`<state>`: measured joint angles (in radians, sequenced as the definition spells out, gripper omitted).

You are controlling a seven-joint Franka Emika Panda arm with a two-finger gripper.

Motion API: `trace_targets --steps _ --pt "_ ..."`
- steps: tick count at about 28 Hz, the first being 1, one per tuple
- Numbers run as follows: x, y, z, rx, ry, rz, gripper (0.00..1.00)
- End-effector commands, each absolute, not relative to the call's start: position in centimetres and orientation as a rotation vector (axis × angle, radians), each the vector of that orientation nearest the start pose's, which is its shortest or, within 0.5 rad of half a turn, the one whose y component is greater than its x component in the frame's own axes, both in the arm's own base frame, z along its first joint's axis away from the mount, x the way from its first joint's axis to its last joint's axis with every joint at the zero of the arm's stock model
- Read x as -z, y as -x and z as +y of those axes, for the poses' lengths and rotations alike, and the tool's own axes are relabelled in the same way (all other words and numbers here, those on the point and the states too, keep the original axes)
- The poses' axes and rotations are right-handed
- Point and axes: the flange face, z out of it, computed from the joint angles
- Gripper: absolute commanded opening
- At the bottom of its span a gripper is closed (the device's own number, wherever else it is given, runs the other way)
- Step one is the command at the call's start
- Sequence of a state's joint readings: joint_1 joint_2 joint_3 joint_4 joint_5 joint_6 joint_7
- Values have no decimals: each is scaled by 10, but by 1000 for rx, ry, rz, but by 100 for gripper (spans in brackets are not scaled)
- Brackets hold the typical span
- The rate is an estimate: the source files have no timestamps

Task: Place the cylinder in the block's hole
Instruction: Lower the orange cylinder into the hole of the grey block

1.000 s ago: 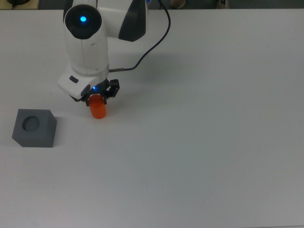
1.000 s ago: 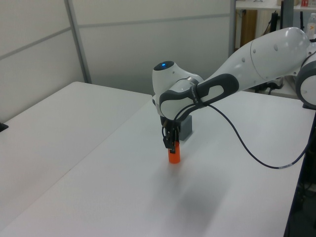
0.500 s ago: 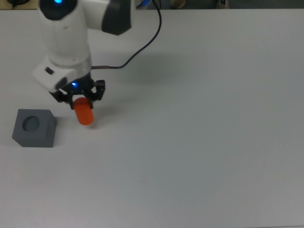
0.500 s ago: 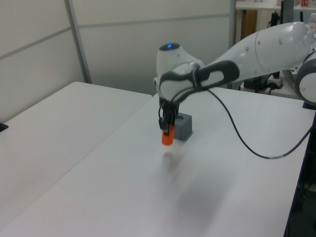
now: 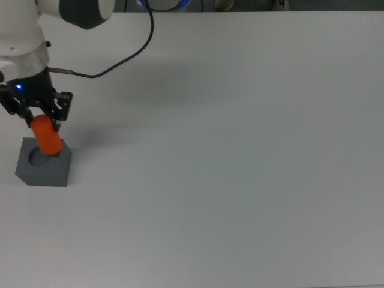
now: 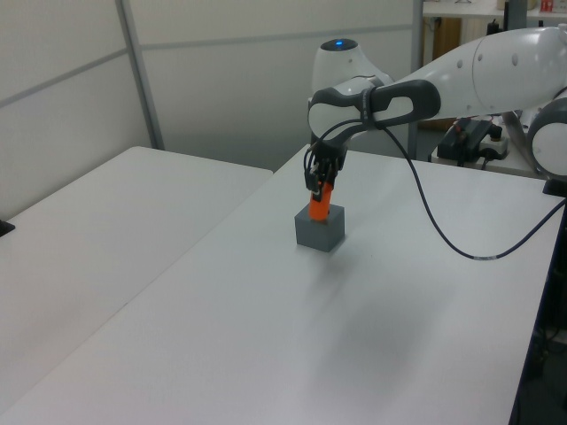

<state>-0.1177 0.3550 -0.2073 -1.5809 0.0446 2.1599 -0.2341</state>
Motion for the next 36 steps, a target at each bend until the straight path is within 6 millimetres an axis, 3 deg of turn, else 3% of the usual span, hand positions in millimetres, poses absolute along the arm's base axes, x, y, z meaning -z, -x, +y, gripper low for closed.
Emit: trace_targets --steps 1,8,36 --pt "-470 -661 -217 533 3186 196 19" --pt "-445 -664 -230 518 3201 214 19" --pt "-431 -653 -219 343 3202 125 21"
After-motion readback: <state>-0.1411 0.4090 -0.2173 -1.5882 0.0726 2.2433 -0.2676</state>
